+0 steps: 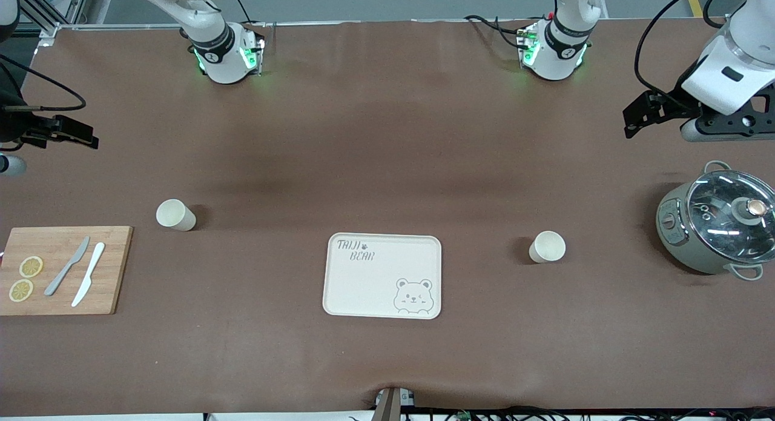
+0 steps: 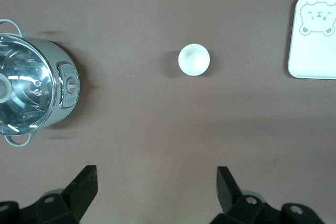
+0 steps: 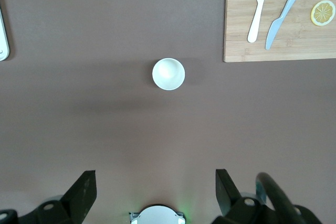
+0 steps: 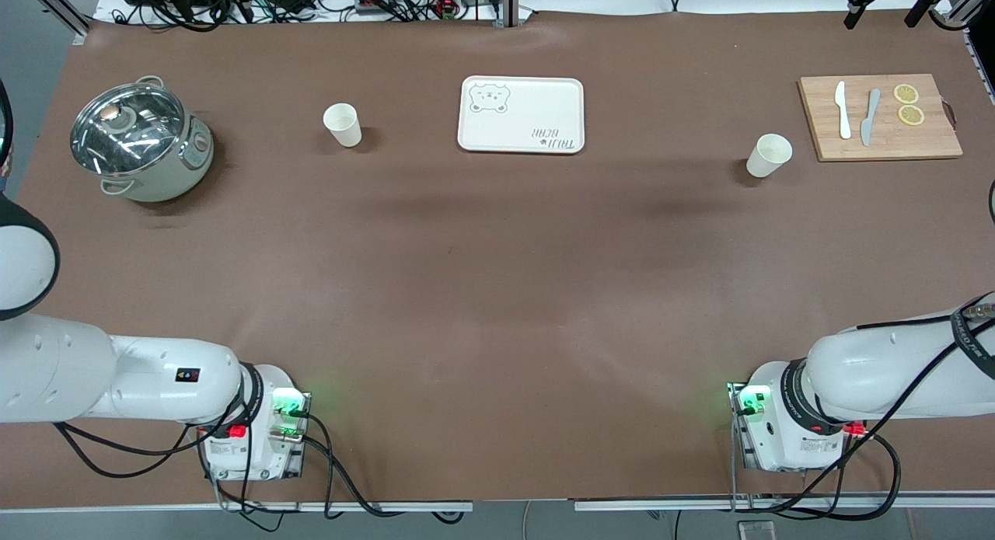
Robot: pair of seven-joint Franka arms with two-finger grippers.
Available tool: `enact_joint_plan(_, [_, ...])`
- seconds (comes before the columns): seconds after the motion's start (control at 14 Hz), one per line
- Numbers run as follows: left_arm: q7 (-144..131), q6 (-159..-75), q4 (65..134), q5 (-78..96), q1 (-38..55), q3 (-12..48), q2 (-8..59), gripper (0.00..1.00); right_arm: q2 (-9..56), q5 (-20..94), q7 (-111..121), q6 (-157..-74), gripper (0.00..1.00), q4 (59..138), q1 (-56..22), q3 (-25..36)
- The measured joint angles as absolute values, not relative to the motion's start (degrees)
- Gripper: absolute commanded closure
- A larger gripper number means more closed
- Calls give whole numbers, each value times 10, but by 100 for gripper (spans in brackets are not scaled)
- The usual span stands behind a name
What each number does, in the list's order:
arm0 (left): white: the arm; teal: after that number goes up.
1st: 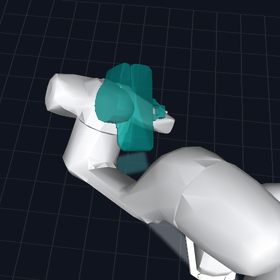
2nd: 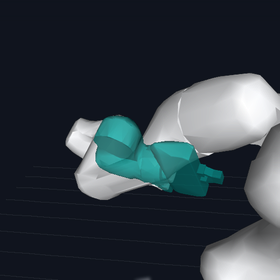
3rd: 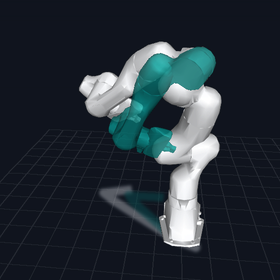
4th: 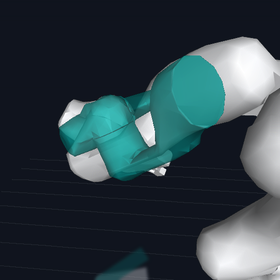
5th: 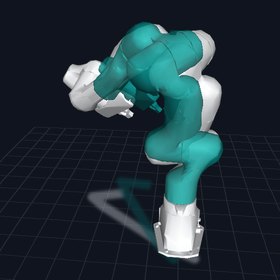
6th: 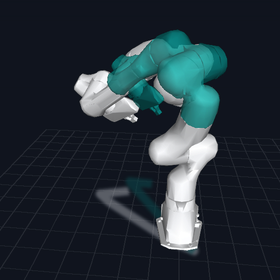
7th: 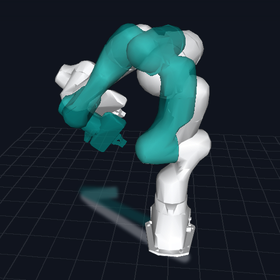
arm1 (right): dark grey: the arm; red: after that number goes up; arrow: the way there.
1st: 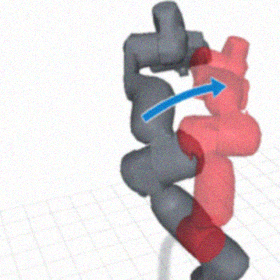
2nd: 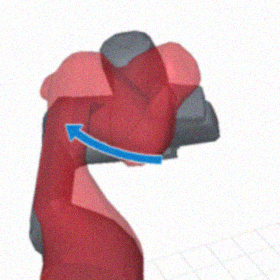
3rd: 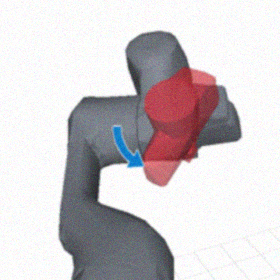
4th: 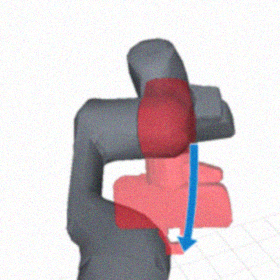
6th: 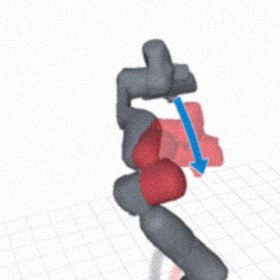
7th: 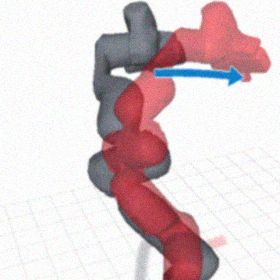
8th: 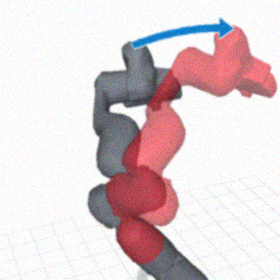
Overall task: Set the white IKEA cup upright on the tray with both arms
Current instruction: 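Move the left and right grippers toward the white cups, then grasp the white cups with the left and right grippers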
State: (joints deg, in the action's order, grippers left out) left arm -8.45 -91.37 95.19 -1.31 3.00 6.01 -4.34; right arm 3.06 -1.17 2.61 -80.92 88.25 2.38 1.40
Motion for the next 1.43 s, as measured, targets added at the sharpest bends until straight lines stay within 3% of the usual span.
enact_joint_plan(0.79, [-89,-928,936,-29,30,61,8,0,44,-12,26,-807,0,883,25,15])
enact_joint_plan(1.21, [-93,-1130,1061,-29,28,61,64,0,75,-12,26,-803,0,883,26,16])
enact_joint_plan(1.43, [-105,-1192,1085,-29,29,61,110,6,102,-13,26,-816,0,890,28,17])
